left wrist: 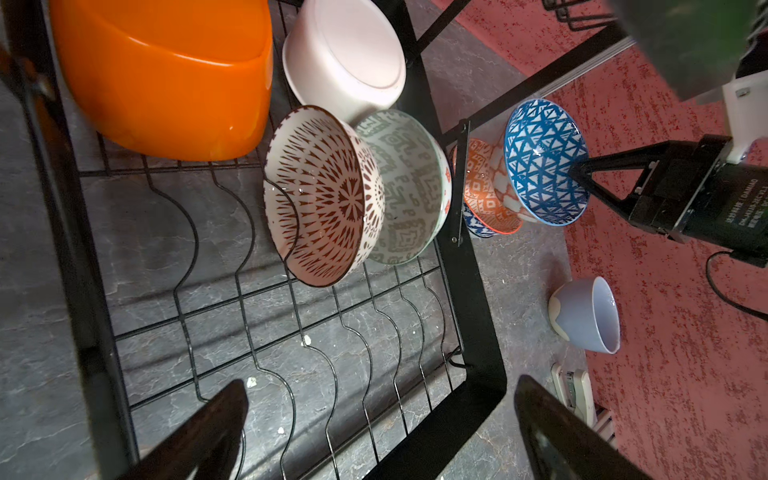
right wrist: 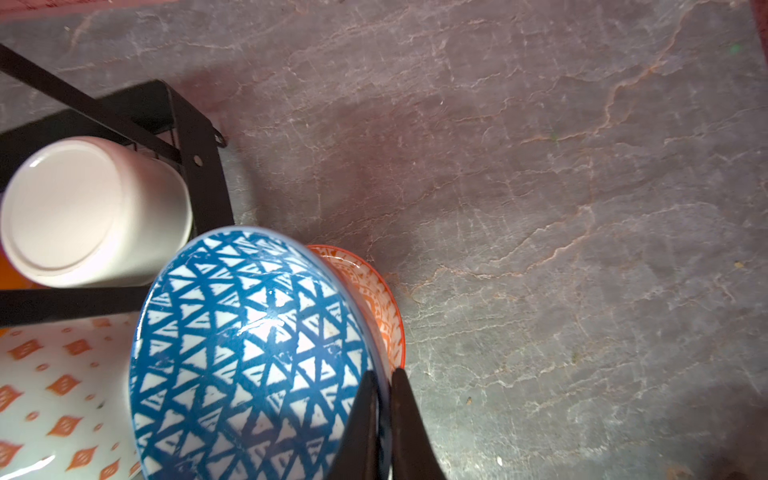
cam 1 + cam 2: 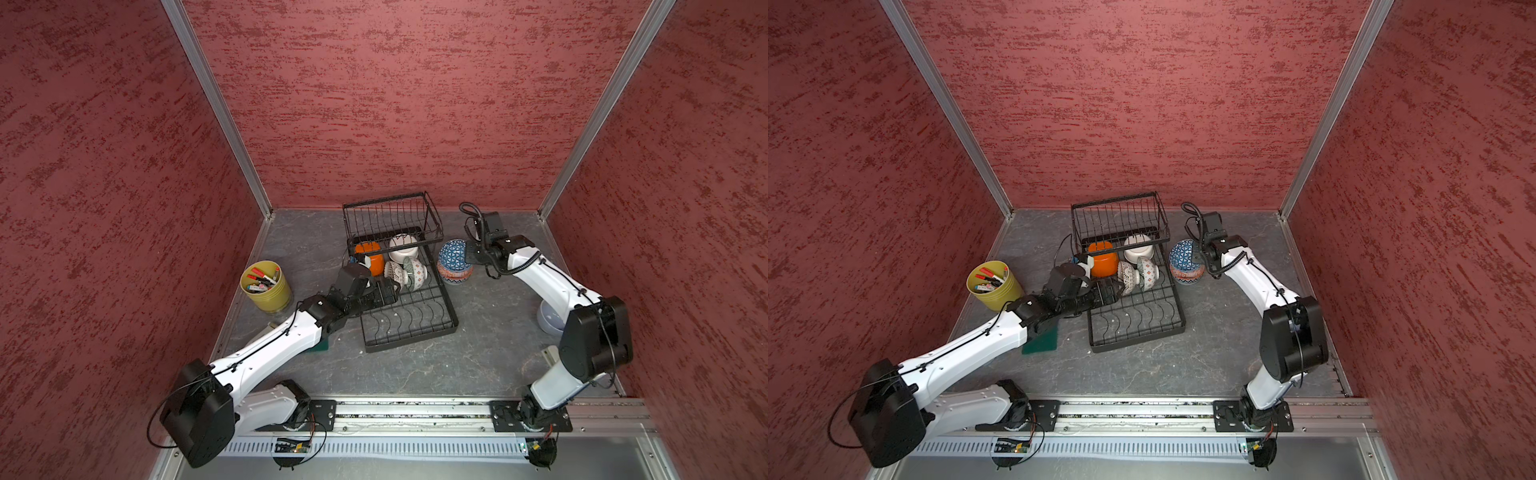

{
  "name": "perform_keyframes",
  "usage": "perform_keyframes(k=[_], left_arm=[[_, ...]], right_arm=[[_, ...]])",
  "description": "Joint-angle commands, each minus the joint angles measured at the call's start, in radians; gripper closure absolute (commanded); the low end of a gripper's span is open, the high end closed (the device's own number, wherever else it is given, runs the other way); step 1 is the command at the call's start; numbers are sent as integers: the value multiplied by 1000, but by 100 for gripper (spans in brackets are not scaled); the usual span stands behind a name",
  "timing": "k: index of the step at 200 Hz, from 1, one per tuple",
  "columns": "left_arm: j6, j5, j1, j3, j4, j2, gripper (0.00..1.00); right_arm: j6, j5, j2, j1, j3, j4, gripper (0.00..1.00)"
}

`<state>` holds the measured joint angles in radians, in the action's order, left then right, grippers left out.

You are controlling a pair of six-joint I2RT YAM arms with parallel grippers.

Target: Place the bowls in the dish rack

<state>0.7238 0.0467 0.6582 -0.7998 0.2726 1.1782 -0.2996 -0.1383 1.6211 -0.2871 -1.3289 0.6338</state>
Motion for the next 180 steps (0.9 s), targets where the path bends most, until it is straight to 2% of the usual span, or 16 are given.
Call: perform_keyframes(k=[1, 53, 109, 147, 180], left_arm=[[-18, -1, 16, -40, 10, 18, 0], [-15, -11, 70, -116, 24, 96, 0], [-32, -47, 160, -259, 99, 219, 4], [-55, -90, 216, -331, 135, 266, 6], [-64, -125, 230, -360, 164, 288, 11]], right_arm=[[16, 28, -85, 2, 16, -5, 100], [17, 52, -223, -18, 106, 26, 100], [-26, 28, -332, -118, 195, 48, 100], [-60, 7, -352, -201, 213, 53, 100], [-79, -7, -342, -263, 214, 46, 100]])
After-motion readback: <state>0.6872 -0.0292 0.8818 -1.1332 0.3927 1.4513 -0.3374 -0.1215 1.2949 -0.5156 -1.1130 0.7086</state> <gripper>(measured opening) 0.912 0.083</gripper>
